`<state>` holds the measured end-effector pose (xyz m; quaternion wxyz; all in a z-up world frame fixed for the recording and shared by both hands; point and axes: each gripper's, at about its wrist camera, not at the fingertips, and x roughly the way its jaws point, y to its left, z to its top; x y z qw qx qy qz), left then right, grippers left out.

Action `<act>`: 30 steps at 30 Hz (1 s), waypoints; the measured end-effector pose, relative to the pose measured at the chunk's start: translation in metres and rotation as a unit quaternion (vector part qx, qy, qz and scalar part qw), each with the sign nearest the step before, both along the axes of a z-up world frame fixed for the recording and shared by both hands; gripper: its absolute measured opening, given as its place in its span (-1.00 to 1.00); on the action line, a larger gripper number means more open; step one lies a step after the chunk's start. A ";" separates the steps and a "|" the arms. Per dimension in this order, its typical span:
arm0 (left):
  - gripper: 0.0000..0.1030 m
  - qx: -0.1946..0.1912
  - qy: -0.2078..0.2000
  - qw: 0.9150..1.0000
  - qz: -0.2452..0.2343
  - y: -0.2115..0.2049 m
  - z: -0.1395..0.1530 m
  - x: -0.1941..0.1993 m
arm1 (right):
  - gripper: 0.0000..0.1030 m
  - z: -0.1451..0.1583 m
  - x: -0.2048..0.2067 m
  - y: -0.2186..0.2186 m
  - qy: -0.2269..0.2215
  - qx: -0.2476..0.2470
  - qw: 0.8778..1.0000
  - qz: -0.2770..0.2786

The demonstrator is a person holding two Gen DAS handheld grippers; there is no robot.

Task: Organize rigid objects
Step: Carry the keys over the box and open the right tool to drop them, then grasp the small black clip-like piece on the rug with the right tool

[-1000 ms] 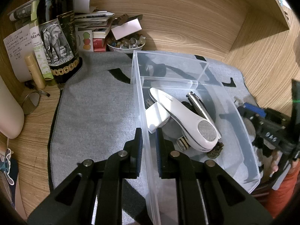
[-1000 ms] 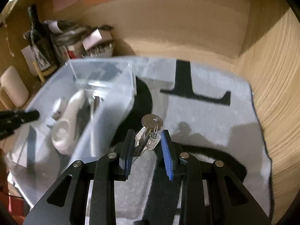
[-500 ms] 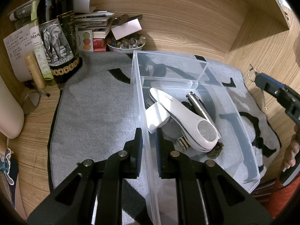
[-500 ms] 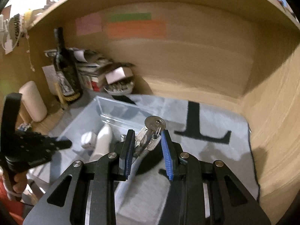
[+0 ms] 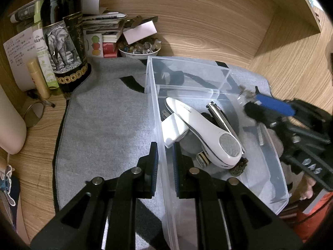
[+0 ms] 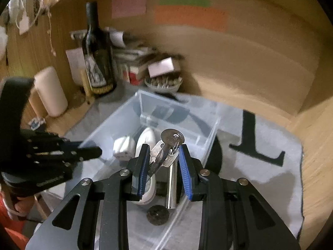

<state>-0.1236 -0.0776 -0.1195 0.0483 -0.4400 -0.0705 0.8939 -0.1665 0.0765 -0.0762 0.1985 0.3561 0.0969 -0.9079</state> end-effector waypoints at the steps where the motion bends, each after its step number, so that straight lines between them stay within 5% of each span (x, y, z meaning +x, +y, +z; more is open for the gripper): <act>1: -0.78 0.000 0.000 1.000 0.000 -0.001 0.000 0.000 | -0.49 -0.005 -0.003 -0.002 -0.008 0.005 1.000 0.001; 8: -0.78 0.000 0.000 1.000 0.000 -0.001 0.000 0.000 | -0.48 -0.023 -0.014 -0.008 -0.043 0.020 0.999 0.004; 18: -0.78 0.000 0.000 1.000 0.000 0.003 0.001 0.000 | -0.18 -0.001 0.002 0.009 -0.003 0.008 1.000 -0.015; 30: -0.78 0.018 -0.009 1.000 -0.006 0.000 0.001 0.000 | -0.17 0.012 0.037 0.062 0.015 0.002 0.996 -0.083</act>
